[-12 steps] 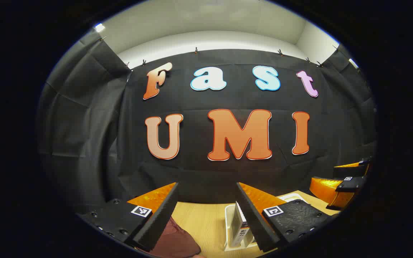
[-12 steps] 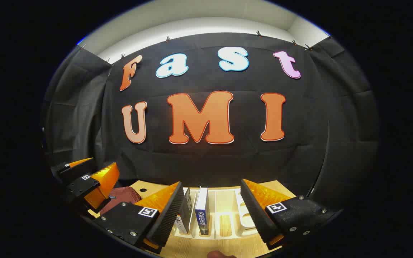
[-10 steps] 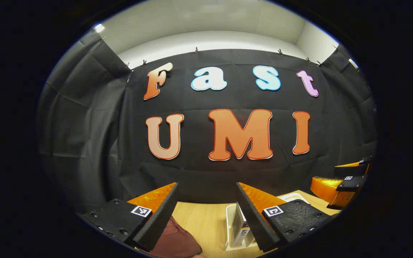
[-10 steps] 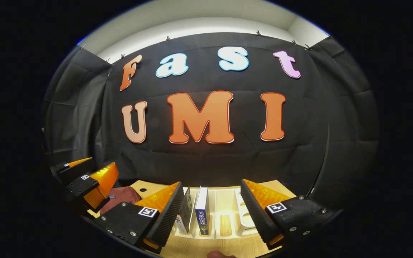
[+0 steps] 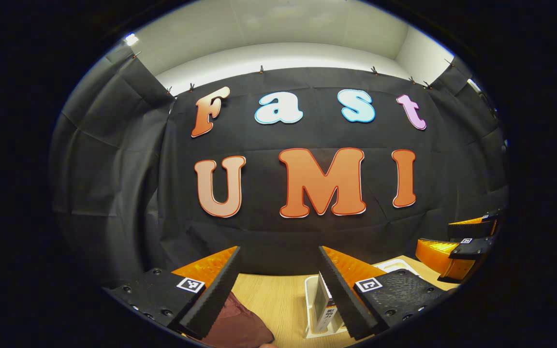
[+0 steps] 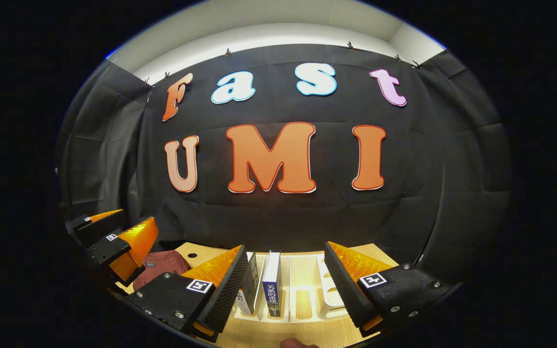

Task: Open the schoolbag, grab two books from the bookshelf and put them into the schoolbag.

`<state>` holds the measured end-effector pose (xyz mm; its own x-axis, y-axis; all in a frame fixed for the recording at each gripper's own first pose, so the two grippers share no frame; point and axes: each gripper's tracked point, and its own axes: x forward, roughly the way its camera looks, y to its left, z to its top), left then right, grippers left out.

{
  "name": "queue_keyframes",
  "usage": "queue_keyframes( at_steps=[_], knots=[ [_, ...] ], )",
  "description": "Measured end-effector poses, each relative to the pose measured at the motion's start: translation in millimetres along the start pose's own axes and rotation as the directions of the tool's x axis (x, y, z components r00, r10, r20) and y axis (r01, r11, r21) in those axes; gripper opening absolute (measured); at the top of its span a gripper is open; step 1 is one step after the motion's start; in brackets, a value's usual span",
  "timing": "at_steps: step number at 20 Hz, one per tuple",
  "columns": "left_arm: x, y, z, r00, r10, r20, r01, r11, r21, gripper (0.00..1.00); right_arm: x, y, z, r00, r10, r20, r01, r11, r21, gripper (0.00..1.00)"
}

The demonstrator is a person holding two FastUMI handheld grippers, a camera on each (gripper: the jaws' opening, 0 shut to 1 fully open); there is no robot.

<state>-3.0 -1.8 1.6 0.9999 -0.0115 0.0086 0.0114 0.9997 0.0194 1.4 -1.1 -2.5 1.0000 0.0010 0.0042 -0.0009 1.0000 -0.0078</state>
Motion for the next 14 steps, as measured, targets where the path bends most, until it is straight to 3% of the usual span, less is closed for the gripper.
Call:
queue_keyframes(
  at_steps=[14],
  knots=[
    [-8,4,-2,1.000,0.014,-0.025,-0.014,1.000,0.013,0.97,4,10,-3,0.999,0.033,-0.019,-0.033,0.999,-0.016,0.94]
  ],
)
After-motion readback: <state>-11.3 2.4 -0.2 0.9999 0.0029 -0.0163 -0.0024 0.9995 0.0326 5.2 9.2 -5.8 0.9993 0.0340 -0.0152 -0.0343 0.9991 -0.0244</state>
